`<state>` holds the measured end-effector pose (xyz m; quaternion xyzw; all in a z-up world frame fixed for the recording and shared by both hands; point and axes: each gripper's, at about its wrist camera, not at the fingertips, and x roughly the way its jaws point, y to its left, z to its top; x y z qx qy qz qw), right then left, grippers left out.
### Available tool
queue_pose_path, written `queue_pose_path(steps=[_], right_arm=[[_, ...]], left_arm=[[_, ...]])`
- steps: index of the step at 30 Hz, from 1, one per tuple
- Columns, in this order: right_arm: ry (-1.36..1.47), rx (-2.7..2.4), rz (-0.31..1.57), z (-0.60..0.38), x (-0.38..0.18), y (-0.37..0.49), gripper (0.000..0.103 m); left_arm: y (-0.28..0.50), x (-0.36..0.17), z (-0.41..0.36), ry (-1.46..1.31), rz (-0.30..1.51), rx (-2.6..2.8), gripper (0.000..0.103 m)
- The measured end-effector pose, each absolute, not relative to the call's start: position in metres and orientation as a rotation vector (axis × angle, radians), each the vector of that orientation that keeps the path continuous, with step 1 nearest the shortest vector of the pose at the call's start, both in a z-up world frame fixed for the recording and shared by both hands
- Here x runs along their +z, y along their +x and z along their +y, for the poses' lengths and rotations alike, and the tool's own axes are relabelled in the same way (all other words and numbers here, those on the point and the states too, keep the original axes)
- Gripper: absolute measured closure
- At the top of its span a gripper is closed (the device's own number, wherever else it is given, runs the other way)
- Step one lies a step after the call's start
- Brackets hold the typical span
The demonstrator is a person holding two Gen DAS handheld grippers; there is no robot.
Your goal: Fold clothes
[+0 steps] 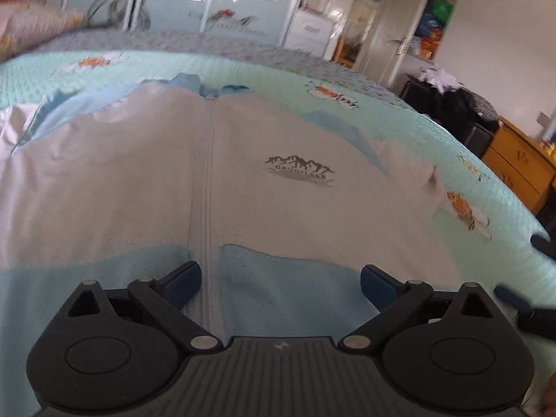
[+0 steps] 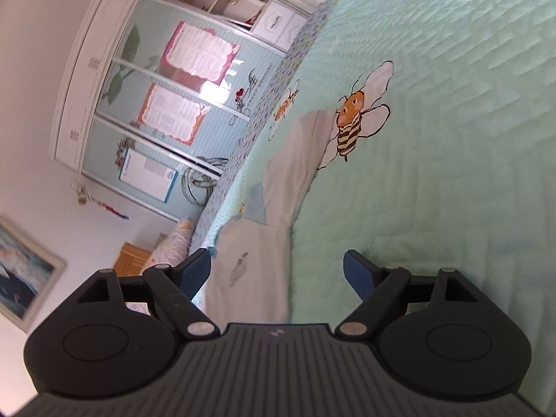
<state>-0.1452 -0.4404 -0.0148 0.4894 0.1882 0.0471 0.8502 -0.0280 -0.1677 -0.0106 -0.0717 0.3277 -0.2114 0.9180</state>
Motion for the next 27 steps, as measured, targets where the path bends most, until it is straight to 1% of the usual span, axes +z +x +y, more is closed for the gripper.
queue_pose_path(steps=[3, 6, 9, 13, 14, 15, 16, 17, 18, 20, 22, 23, 24, 25, 27], right_arm=[[0.907, 0.114, 0.4, -0.431, -0.011, -0.144, 0.019], [0.812, 0.196, 0.411, -0.411, 0.009, -0.131, 0.018], [0.752, 0.359, 0.45, -0.381, 0.03, -0.081, 0.018], [0.711, 0.464, 0.595, -0.361, 0.034, 0.017, 0.018], [0.689, 0.478, 0.663, -0.36, 0.03, 0.045, 0.02], [0.649, 0.436, 0.716, -0.363, 0.026, 0.068, 0.024], [0.663, 0.353, 0.724, -0.375, 0.023, 0.081, 0.03], [0.735, 0.271, 0.704, -0.392, 0.019, 0.088, 0.036], [0.805, 0.189, 0.683, -0.409, 0.016, 0.095, 0.038], [0.975, 0.068, 0.566, -0.434, 0.018, 0.083, 0.034], [0.966, 0.135, 0.521, -0.429, 0.031, 0.07, 0.029], [0.953, 0.221, 0.529, -0.421, 0.035, 0.065, 0.027], [0.939, 0.306, 0.535, -0.413, 0.039, 0.061, 0.022], [0.918, 0.375, 0.564, -0.405, 0.039, 0.061, 0.019], [0.83, 0.433, 0.672, -0.391, 0.032, 0.071, 0.019]], left_arm=[[-0.028, -0.01, -0.163, -0.178, 0.664, -0.455, 0.001], [-0.026, -0.009, -0.15, -0.248, 0.664, -0.494, 0.001], [-0.024, -0.008, -0.145, -0.269, 0.675, -0.515, 0.001], [-0.026, -0.004, -0.144, -0.246, 0.689, -0.523, 0.002], [-0.026, -0.003, -0.145, -0.242, 0.689, -0.521, 0.002], [-0.027, -0.003, -0.145, -0.239, 0.688, -0.519, 0.002], [-0.027, -0.003, -0.144, -0.241, 0.688, -0.517, 0.002], [-0.026, -0.003, -0.142, -0.245, 0.689, -0.515, 0.002], [-0.026, -0.003, -0.141, -0.251, 0.688, -0.514, 0.002], [-0.026, -0.003, -0.14, -0.253, 0.688, -0.509, 0.002], [-0.026, -0.003, -0.14, -0.247, 0.688, -0.507, 0.002], [-0.025, -0.004, -0.14, -0.244, 0.688, -0.505, 0.001], [-0.025, -0.004, -0.139, -0.241, 0.687, -0.504, 0.001], [-0.025, -0.004, -0.139, -0.238, 0.687, -0.503, 0.001], [-0.025, -0.005, -0.139, -0.232, 0.687, -0.5, 0.001]])
